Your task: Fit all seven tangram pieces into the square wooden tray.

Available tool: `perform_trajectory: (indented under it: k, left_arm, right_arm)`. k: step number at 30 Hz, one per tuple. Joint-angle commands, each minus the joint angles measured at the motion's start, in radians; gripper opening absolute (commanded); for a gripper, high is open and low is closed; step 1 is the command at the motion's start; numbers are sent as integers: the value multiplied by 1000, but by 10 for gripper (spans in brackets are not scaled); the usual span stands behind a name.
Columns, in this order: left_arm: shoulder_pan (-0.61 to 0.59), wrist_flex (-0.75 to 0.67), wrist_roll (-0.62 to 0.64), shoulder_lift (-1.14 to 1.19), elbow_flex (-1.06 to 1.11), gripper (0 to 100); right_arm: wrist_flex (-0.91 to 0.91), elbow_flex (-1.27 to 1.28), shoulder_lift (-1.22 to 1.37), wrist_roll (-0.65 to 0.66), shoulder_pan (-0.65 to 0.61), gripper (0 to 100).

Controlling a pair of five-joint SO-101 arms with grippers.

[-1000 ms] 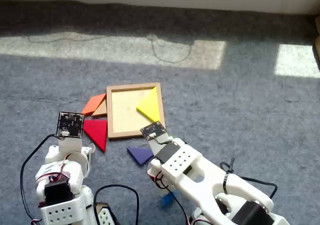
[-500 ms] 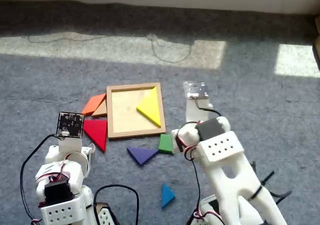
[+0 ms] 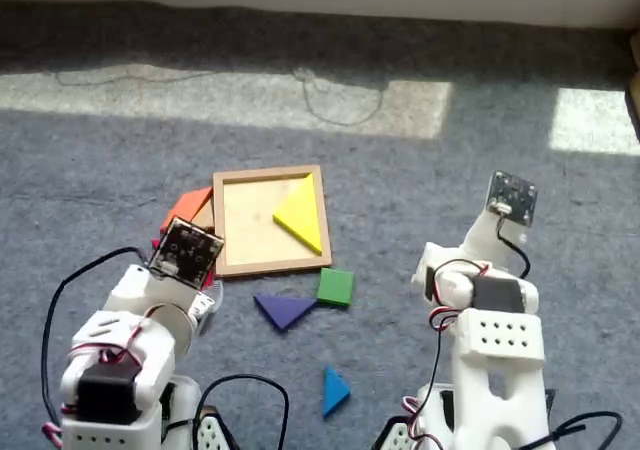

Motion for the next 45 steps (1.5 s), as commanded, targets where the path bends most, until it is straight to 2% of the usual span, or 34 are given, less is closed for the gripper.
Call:
perform_trajectory:
  k: [1,6,14,23,33,45]
  left_arm:
    - [140,60,8,262,-193,260]
    - [372,109,169,538,-349,289]
    - [699,54,405,788,-357,306]
    - [912,-87,562,947,-357,306]
    - [949,-226,609,1293,-366,306]
    - [935,-222,601,1457,-466,305]
  right_arm:
    - [-120,28,-28,-49,65,156]
    - [-166,36,-28,-106,142,156]
    - [-166,36,-28,-144,225,156]
    - [-166,36,-28,-146,246,156]
    - [-166,36,-28,-140,246,156]
    - [-166,36,-28,-140,246,156]
